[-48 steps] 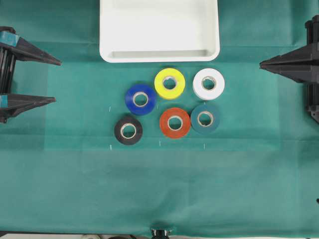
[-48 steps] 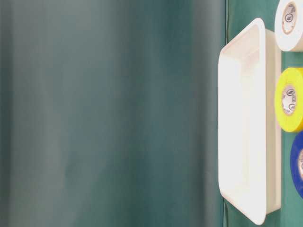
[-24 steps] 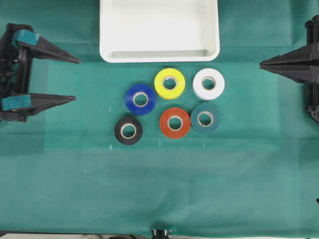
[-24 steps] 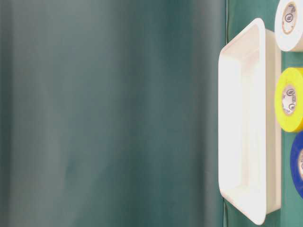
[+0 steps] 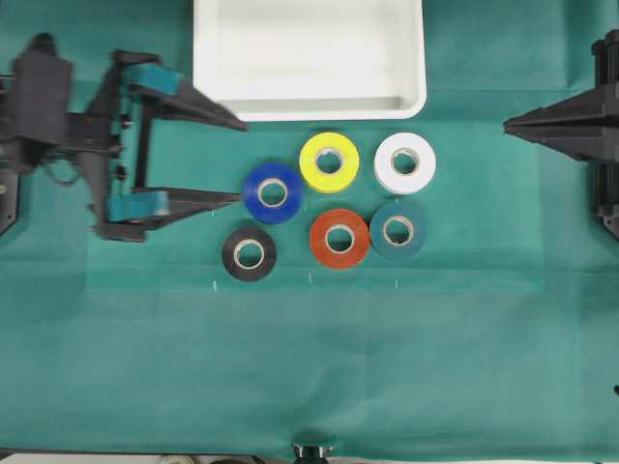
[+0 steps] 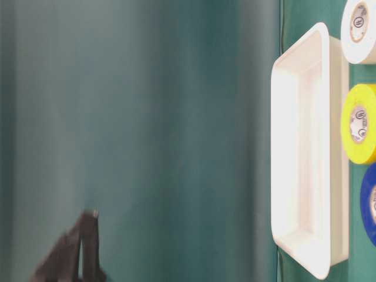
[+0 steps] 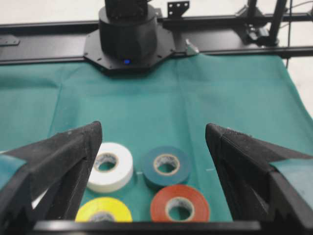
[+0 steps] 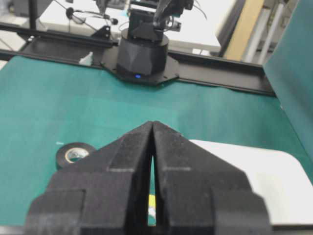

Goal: Pick up the tape from a random location and place it into the white case.
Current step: 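Move the left gripper open over the tape rolls toward the center, then lower the open left gripper over the orange-red tape roll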

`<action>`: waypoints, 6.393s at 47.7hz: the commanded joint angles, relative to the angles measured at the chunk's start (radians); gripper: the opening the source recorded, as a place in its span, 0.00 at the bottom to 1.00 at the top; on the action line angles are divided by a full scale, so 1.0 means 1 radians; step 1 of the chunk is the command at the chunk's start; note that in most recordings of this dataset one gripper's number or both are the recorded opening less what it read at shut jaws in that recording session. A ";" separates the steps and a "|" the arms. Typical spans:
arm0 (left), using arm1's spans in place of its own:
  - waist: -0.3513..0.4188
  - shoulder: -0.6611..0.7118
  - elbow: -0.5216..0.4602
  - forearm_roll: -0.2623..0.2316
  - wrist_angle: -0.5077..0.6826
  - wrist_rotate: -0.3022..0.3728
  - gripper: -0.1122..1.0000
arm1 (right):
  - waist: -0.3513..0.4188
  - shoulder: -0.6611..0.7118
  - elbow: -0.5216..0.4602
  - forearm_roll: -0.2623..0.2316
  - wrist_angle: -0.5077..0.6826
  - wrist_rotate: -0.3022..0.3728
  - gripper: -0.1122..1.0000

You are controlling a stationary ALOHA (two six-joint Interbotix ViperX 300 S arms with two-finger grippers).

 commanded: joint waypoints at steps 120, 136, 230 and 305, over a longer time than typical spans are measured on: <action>0.021 0.532 -0.810 0.003 1.189 0.015 1.00 | -0.002 0.008 -0.028 0.002 0.023 0.025 0.10; 0.021 0.535 -0.815 0.003 1.189 0.015 1.00 | -0.002 0.008 -0.028 0.003 0.031 0.025 0.10; -0.015 0.545 -0.807 0.015 1.092 0.293 1.00 | -0.003 0.008 -0.029 0.002 0.043 0.026 0.10; 0.009 0.824 -0.752 0.017 0.914 0.291 0.99 | -0.002 0.032 -0.023 0.003 0.043 0.025 0.10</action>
